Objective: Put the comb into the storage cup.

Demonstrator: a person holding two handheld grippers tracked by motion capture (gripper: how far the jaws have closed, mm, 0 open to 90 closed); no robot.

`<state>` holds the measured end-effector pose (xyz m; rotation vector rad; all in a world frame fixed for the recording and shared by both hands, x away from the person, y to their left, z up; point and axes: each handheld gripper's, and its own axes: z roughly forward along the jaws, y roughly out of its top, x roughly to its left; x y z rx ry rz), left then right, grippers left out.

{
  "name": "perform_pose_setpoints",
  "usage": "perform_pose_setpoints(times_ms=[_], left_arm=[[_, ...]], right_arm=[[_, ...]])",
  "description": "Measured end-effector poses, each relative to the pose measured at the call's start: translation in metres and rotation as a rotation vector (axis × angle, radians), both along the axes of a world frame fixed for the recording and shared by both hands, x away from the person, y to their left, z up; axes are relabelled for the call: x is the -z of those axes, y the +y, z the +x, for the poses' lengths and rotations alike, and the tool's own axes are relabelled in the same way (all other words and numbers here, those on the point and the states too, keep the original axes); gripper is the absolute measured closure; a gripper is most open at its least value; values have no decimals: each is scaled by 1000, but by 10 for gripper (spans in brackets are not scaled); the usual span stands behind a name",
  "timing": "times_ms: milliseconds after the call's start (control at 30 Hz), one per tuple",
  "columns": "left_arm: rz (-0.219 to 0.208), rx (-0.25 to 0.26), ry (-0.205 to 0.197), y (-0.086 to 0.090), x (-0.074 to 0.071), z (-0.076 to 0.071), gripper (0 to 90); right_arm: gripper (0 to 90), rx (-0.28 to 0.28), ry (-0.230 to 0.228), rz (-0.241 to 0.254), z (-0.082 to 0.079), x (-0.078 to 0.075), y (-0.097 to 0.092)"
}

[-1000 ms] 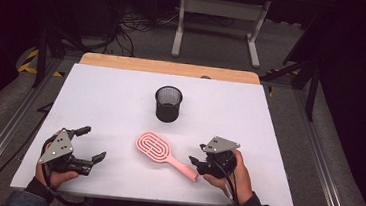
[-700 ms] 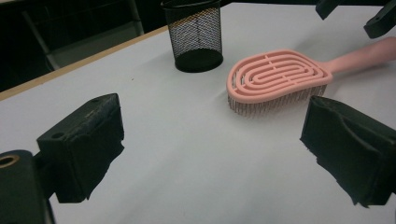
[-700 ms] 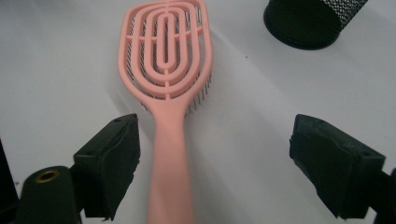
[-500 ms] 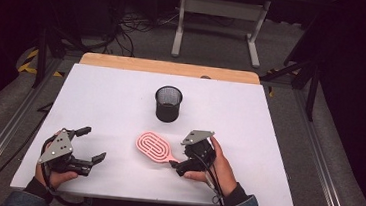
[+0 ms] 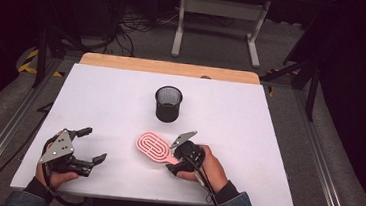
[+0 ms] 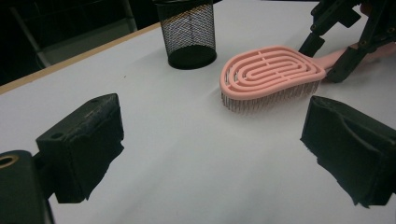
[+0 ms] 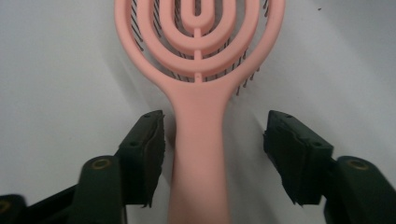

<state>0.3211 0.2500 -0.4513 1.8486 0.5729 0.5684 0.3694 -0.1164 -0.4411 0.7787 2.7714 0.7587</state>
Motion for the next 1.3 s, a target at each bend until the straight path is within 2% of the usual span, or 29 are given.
perform_pose_setpoints(times_ms=[133, 300, 367, 500, 700, 800, 967, 1000, 1300], left_arm=[[-4, 5, 6, -1, 1, 1, 64], [-3, 9, 8, -2, 1, 1, 64], [-14, 12, 11, -2, 1, 1, 64], [-9, 21, 14, -5, 1, 1, 64], [-1, 19, 17, -5, 2, 3, 64], [-8, 17, 18, -5, 2, 4, 64], [-7, 13, 20, -5, 2, 4, 64], [-8, 13, 21, -4, 2, 4, 64], [-11, 5, 32, -5, 2, 5, 62]], right_arm=[[517, -6, -6, -2, 1, 0, 2], [667, -47, -11, -17, -2, -2, 8], [682, -54, -15, -14, -3, -1, 8], [690, -56, -17, 9, -3, 0, 5], [694, -66, -40, 15, -6, 0, 4], [695, -70, -71, 13, -7, 0, 3], [696, -56, -115, 48, -10, -7, -1], [696, -50, -135, 57, -11, -10, -3], [696, -27, -202, 114, -15, -17, -8]])
